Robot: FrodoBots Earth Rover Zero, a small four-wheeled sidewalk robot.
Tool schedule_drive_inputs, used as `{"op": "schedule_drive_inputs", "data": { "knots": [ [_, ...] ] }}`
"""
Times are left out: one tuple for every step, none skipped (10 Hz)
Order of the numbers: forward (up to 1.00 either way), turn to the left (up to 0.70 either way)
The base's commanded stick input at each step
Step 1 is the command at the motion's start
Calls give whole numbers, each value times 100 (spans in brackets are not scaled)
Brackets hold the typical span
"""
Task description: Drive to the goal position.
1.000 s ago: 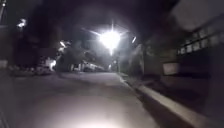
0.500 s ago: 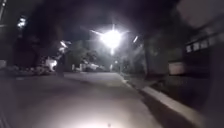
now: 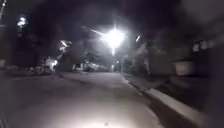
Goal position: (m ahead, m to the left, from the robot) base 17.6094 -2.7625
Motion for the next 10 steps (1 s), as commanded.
{"op": "schedule_drive_inputs", "data": {
  "knots": [
    [49,4],
    [49,4],
    [49,4],
    [49,4],
    [49,4],
    [49,4],
    [49,4],
    [49,4],
    [49,4],
    [49,4]
  ]
}}
